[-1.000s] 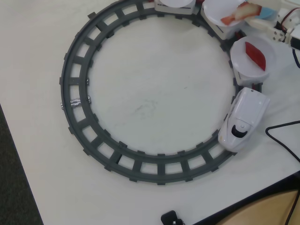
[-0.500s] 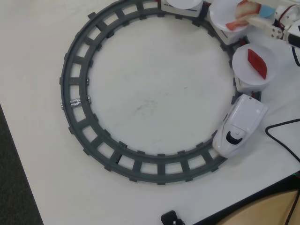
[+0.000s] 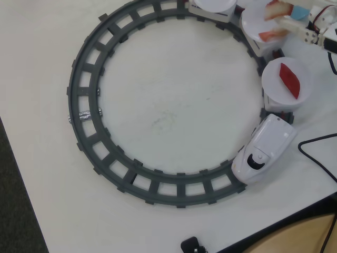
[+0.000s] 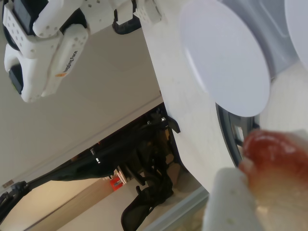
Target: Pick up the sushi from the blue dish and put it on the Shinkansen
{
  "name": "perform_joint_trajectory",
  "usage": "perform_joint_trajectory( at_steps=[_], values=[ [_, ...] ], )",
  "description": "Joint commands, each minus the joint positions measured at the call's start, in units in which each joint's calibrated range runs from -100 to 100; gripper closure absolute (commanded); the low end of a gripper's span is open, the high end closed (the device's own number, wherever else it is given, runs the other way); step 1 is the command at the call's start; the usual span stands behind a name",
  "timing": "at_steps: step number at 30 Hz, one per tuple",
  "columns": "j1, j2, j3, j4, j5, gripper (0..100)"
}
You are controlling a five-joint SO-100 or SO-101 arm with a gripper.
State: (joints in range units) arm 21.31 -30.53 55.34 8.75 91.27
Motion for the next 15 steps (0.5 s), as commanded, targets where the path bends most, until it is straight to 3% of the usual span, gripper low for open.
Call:
perform_joint_trajectory(
  at_steps=[1,7,15],
  values=[
    [-0.2,-0.6,-2.4,-1.5,-0.1,98],
    [-0.2,0.0,0.5,-8.6,0.3,98],
    [-0.2,0.3,0.2,-8.6,-0.1,98]
  ],
)
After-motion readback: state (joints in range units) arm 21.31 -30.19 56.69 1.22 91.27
